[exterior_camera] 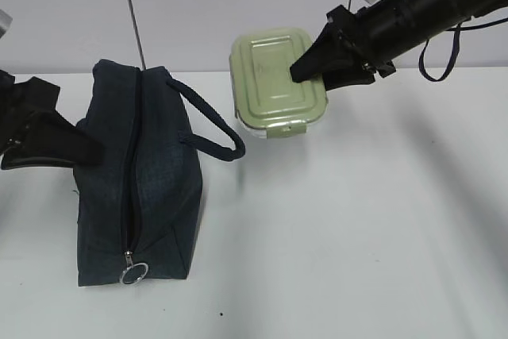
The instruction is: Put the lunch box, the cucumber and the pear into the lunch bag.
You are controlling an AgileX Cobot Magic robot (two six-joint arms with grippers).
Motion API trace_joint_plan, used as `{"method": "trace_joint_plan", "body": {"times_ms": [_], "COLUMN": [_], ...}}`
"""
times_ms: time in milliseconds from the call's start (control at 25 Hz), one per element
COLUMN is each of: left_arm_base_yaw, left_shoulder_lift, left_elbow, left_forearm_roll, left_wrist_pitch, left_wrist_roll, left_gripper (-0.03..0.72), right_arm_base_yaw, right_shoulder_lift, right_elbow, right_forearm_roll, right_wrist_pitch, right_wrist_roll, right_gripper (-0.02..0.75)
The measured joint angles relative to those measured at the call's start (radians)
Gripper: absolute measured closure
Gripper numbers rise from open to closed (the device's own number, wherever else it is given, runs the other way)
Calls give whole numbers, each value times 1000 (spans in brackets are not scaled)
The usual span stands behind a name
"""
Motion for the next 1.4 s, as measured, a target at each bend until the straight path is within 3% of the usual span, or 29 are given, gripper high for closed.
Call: {"method": "trace_joint_plan", "body": {"times_ms": [360,800,1040,1400], "left_arm_base_yaw": [0,0,0,0], "left_shoulder_lift": [0,0,0,1], "left_elbow": [0,0,0,0], "left_forearm_roll": [0,1,1,10], "left_wrist_pitch": [0,0,0,-2], "left_wrist_roll": [0,0,0,0], "left_gripper": [703,703,703,703], "right_arm_base_yaw": [42,228,280,279], "right_shoulder_lift": [-23,-23,-1,81], "right_elbow": [0,0,0,-1], "right_forearm_roll": [135,357,368,327], "right_wrist_pitch": [4,4,-36,-85], "right_wrist_roll": [2,-75,-91,-74], "right_gripper": [364,364,364,364]}}
